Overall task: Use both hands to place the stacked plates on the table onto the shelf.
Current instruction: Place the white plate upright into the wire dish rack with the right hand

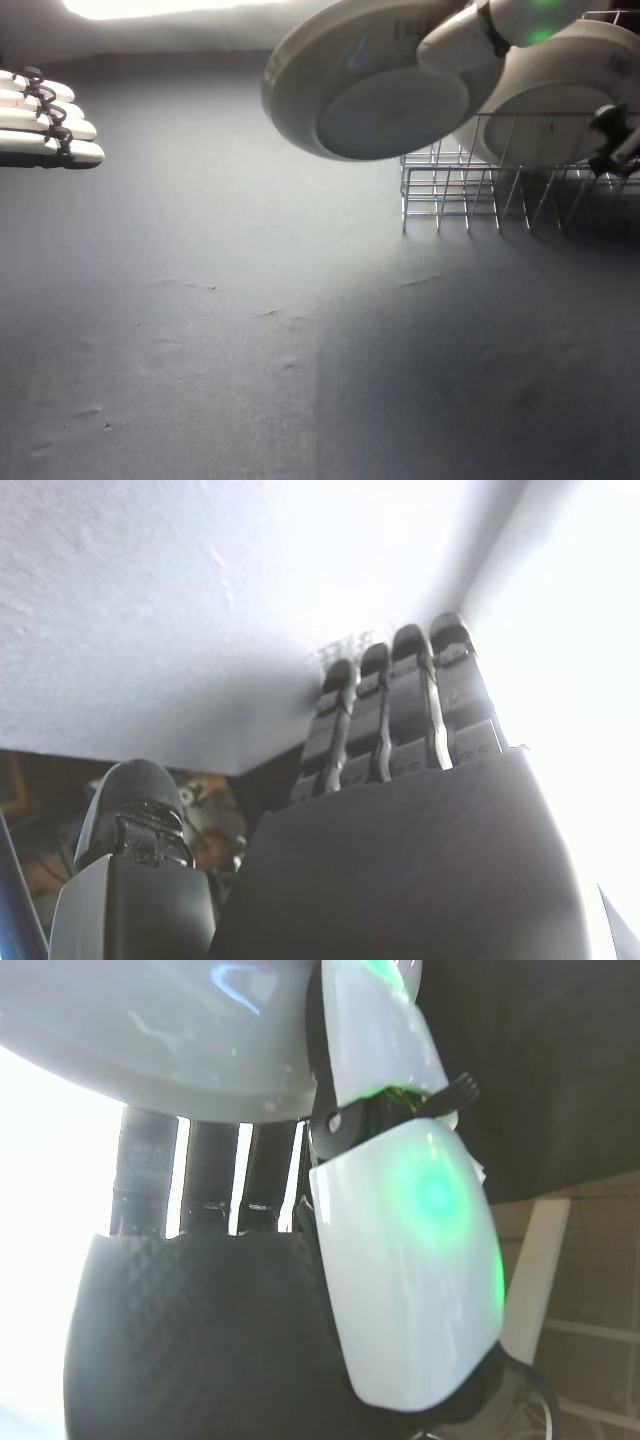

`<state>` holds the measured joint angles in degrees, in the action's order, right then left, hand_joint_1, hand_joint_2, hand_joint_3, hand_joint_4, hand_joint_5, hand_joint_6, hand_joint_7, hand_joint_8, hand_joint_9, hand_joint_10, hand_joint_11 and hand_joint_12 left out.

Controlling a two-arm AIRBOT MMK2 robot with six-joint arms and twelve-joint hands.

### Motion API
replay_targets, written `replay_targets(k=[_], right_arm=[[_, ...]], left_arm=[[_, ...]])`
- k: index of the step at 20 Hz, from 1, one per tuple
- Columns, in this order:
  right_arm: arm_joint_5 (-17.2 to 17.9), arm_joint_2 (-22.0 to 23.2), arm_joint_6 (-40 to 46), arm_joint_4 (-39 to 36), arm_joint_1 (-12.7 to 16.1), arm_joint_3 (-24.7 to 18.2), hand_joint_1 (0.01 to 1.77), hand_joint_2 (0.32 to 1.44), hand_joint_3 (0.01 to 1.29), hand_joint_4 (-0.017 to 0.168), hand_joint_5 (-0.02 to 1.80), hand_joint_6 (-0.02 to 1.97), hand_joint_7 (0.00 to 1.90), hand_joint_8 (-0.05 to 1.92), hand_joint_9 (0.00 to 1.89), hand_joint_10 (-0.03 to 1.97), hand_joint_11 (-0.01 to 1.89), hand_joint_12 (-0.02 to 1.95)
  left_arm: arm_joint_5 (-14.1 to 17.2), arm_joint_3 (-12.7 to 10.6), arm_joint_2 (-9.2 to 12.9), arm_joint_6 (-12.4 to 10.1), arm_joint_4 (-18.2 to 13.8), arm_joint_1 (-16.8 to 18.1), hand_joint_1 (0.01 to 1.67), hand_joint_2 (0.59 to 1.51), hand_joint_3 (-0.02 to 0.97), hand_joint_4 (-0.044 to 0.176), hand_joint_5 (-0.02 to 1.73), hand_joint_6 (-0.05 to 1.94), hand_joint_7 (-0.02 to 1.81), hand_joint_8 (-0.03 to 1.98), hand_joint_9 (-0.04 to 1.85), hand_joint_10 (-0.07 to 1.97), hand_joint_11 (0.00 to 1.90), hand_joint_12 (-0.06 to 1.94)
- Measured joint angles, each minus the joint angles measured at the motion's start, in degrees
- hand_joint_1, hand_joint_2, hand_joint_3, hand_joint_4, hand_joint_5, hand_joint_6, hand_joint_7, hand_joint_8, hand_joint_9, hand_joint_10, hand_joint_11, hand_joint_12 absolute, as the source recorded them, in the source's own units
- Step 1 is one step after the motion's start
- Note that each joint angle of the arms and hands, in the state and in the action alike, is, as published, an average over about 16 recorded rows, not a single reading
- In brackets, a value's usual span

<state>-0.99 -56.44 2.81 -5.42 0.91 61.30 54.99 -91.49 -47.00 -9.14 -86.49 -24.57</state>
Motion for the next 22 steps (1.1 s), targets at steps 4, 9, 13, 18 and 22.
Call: replay_targets(k=[4,9,13,18,22], right_arm=[[-0.6,2.02,-0.06,-0.96,-0.01,-1.08,1.44,0.99,0.01,-0.009,0.95,0.88,1.15,0.56,1.05,0.94,0.92,1.29],[-0.96,4.45,-0.08,-2.3,-0.39,-2.08,1.44,0.99,0.01,-0.009,0.95,0.87,1.15,0.57,1.04,0.98,0.91,1.3],[-0.92,5.9,-0.1,-3.49,-1.23,-2.48,1.44,0.99,0.01,-0.009,0.96,0.86,1.15,0.56,1.04,0.99,0.91,1.3],[-0.16,6.9,-0.15,-5.14,-2.97,-2.16,1.44,0.99,0.01,-0.008,0.96,0.85,1.15,0.57,1.04,1.01,0.9,1.31],[0.69,7.18,-0.25,-6.54,-4.8,-1.52,1.44,0.99,0.01,-0.009,0.97,0.84,1.15,0.57,1.04,1.01,0.91,1.31]], left_arm=[[0.05,-0.07,-0.08,-0.01,0.04,0.08,0.01,1.139,0.019,0.002,0.02,0.01,0.02,-0.01,0.02,0.01,0.01,0.0],[0.11,-0.16,-0.26,-0.01,0.07,0.17,0.01,1.139,0.019,0.002,0.02,0.01,0.02,-0.01,0.02,0.01,0.01,0.0],[0.13,-0.2,-0.42,-0.01,0.07,0.25,0.02,1.139,0.019,0.002,0.02,0.01,0.02,-0.01,0.02,0.01,0.01,0.0],[0.15,-0.21,-0.62,-0.01,0.08,0.29,0.02,1.138,0.019,0.002,0.02,0.01,0.02,-0.01,0.02,0.01,0.01,0.0],[0.15,-0.21,-0.74,-0.01,0.08,0.24,0.02,1.139,0.019,0.002,0.02,0.01,0.02,-0.01,0.02,0.01,0.01,0.0]])
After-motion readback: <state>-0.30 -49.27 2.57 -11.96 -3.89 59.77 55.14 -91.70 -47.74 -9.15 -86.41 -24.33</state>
